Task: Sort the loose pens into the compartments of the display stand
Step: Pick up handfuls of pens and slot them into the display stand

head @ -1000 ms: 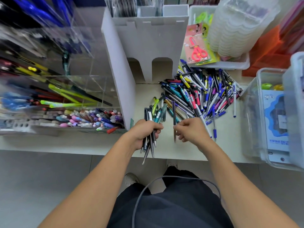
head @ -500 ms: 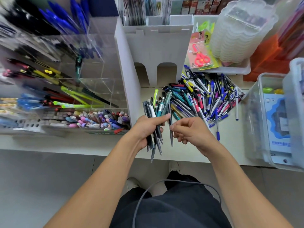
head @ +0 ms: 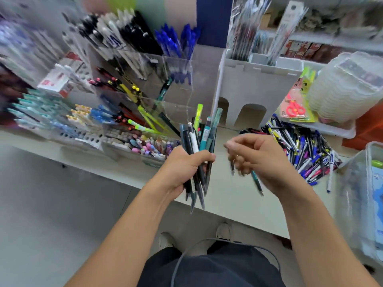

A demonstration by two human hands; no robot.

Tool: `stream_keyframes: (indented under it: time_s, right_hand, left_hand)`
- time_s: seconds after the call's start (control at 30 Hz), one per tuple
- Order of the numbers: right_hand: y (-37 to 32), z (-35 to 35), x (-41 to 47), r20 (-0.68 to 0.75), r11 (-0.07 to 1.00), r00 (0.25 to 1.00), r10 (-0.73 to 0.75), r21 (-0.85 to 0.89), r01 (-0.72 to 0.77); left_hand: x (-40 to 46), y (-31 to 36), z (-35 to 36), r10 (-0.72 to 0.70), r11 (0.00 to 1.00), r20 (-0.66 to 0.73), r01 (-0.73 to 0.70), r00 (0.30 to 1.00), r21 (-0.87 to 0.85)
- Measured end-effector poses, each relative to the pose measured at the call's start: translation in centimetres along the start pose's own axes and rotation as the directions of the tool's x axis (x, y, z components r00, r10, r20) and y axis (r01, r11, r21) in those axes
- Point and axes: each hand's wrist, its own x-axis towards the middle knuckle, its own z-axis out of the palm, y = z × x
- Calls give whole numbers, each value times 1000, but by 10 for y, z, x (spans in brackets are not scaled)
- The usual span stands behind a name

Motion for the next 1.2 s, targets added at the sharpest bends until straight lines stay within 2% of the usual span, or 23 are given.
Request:
stream_keyframes:
  time_s: [0.07, 0.17, 0.33, 0.47, 0.53, 0.6, 0.7, 0.8, 0.87, 0.9, 1.03, 1.2]
  right_hand:
    - [-12, 12, 10, -18, 999, 1000, -4, 42, 5]
    - [-28, 41, 23, 41, 999, 998, -55, 0, 55]
    - [-42, 80, 41, 78, 995, 993, -94, -15, 95]
    - [-48, 95, 51, 102, 993, 990, -93, -68, 100]
    - [-53, 100, 56, 64, 996, 994, -87, -26, 88]
    - [-60, 99, 62, -26, 990, 997, -75, 117, 77]
    - [-74, 90, 65, -199, 952, 957, -209, 181, 246]
    - [-84, 76, 58, -321, 872, 827, -461, 10, 490]
    - [-79, 69, 54, -341, 813, 743, -576, -138, 566]
    - [-71, 69, 54, -331, 799, 728, -600, -205, 565]
    - [-31, 82, 63, -277, 823, 789, -548, -350, 449]
    - [-10, 105, 79, -192, 794, 848, -494, -496, 350]
  left_hand:
    - [-8, 4, -12, 14, 999, 13, -13, 1000, -41]
    - [-13, 4, -27, 31, 998, 30, -30, 999, -55]
    - [-22, 8, -49, -50, 979, 71, 63, 996, -195]
    - [-26, 8, -68, -27, 972, 101, 49, 995, -229]
    - [-25, 8, -75, -20, 973, 121, 47, 992, -227]
    - [-27, 7, -80, -4, 977, 145, 34, 989, -210]
    - [-29, 3, -86, 5, 968, 142, 31, 990, -249]
    - [-25, -2, -98, -11, 932, 73, 36, 997, -361]
    - [-20, -4, -109, -37, 881, 43, 53, 998, -471]
    - [-17, -4, -115, -47, 855, 39, 61, 998, -515]
    - [-11, -4, -126, -61, 830, 66, 87, 996, -551]
    - [-11, -7, -126, -22, 894, 70, 52, 997, -446]
